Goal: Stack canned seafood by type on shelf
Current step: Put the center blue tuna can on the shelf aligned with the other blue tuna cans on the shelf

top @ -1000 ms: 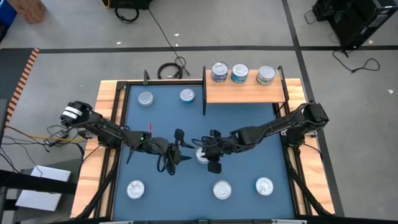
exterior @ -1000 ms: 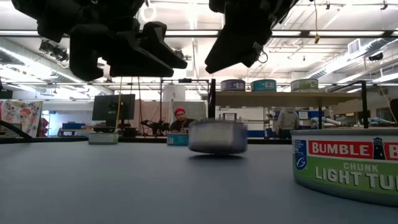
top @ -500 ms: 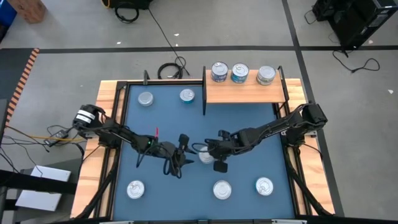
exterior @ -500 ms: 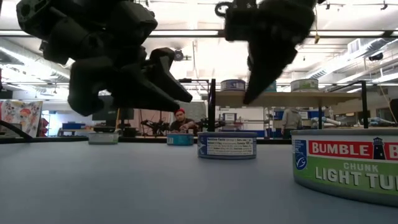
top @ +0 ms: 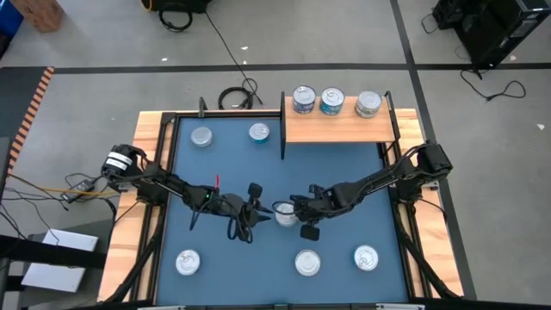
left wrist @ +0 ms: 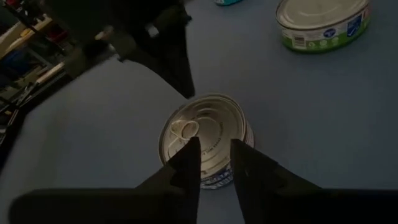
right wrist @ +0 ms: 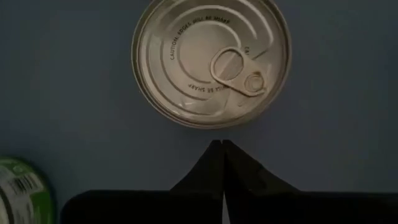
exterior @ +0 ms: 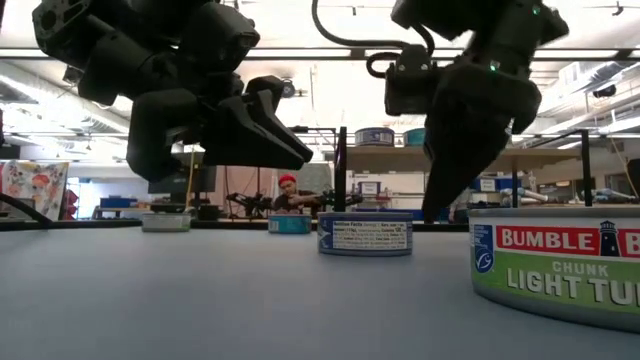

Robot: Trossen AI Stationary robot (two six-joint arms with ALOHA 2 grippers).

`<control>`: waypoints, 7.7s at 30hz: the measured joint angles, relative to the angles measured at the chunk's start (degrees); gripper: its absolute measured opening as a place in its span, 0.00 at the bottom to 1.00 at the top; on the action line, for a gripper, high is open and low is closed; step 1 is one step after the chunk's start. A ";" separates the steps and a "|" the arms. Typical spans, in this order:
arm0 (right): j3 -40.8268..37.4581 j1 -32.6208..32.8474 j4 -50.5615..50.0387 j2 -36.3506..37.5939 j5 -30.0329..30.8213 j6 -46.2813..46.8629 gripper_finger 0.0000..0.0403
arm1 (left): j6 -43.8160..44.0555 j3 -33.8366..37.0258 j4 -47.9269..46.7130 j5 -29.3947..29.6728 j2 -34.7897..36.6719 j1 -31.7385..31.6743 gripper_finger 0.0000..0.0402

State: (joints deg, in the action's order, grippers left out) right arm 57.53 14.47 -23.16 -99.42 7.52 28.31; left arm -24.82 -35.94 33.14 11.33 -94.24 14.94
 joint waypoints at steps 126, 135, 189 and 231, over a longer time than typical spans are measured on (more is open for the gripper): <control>-4.08 12.11 21.78 2.03 34.36 -37.89 0.39 | 36.63 -12.11 -2.80 -19.44 -2.93 -7.72 0.09; -4.08 12.77 21.97 2.01 35.31 -31.44 0.39 | 25.82 -11.14 -3.43 -11.80 -1.95 -6.50 0.30; 20.05 -7.42 -4.41 2.05 57.27 -63.55 0.39 | 37.51 10.69 49.71 -30.10 -1.95 -20.15 0.33; 20.07 -22.40 -13.09 2.10 45.32 -40.86 0.53 | 37.48 10.69 48.35 -30.10 -1.97 -20.13 0.33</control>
State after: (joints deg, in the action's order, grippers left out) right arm 77.60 -7.92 -36.25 -97.32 52.84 -12.56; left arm 12.67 -25.26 81.49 -18.76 -96.20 -5.19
